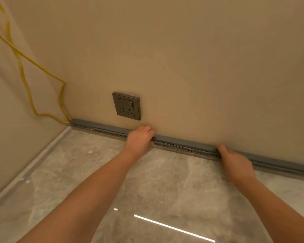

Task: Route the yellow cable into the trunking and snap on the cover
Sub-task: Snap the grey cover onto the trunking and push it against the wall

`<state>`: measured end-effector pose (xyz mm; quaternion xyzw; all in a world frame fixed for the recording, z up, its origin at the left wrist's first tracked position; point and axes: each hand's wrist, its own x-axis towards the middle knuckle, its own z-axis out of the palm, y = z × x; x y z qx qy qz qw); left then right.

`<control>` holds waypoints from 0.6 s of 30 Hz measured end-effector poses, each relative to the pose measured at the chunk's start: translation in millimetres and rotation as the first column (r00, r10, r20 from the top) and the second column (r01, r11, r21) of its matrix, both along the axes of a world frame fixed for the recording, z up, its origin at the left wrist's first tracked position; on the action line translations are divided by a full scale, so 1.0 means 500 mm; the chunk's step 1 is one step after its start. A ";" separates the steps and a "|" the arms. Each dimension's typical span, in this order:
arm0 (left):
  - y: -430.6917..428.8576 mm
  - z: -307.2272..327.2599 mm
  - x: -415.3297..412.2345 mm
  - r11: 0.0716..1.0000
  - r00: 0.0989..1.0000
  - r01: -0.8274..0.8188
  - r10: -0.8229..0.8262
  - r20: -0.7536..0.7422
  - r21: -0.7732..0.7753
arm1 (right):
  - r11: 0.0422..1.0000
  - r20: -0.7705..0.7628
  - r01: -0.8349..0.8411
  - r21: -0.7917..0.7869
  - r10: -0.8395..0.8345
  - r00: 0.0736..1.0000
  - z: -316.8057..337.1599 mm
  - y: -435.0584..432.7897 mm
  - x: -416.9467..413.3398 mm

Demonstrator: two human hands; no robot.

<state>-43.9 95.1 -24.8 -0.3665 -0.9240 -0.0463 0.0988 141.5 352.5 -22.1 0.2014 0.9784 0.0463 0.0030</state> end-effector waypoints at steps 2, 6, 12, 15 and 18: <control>0.001 -0.002 0.000 1.000 1.000 -0.012 0.012 -0.007 -0.004 | 0.999 -0.025 -0.003 0.044 0.004 1.000 -0.002 -0.003 -0.001; 0.000 -0.002 0.003 1.000 0.997 0.015 -0.017 -0.074 -0.026 | 0.990 -0.013 -0.034 0.135 0.036 0.999 -0.003 0.006 -0.007; 0.003 -0.014 0.025 0.997 0.996 -0.080 0.079 -0.045 -0.023 | 0.999 -0.040 0.025 0.026 -0.024 0.999 -0.018 -0.007 -0.020; 0.009 -0.020 0.036 0.992 0.993 -0.121 0.121 0.002 -0.034 | 0.999 -0.058 0.017 0.030 -0.015 0.998 -0.021 -0.005 -0.017; 0.017 -0.017 0.044 0.988 0.987 -0.152 0.153 0.051 -0.019 | 0.999 -0.102 0.014 0.031 -0.011 0.995 -0.027 -0.004 -0.008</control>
